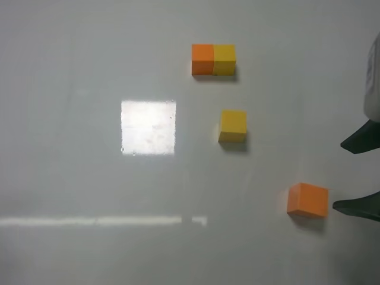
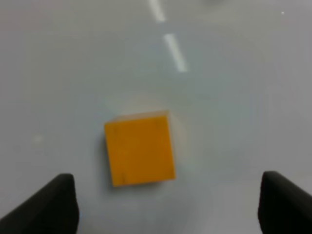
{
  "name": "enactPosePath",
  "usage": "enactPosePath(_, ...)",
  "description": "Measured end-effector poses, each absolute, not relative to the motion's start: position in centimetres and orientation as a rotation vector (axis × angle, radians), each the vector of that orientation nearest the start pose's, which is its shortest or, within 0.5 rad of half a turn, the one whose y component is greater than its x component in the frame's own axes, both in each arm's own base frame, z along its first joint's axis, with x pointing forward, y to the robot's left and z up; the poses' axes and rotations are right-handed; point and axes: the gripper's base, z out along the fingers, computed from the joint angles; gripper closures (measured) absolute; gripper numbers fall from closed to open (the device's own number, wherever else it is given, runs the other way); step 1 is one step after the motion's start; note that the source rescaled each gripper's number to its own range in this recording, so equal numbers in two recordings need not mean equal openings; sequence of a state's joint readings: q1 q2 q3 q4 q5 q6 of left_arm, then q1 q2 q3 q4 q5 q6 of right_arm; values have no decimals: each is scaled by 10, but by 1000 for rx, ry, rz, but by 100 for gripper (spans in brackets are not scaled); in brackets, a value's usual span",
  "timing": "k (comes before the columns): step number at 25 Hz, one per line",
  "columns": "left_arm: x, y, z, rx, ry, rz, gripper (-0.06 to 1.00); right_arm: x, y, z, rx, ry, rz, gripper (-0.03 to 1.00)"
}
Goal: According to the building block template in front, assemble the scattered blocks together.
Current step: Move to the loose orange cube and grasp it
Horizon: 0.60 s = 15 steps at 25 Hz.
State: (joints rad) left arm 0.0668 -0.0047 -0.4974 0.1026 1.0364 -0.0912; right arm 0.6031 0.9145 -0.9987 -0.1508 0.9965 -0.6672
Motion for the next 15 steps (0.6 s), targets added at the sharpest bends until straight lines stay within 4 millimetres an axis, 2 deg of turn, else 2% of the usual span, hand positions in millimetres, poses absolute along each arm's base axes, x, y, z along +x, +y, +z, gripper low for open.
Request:
enactPosePath(9,-5,8,279,-162,2009,107,32,166,101,351,-1495,1957,-209,-3)
enactPosePath(15,-5,8,279,-162,2009,107,32,168,104,332,-1525,1985,-200,-3)
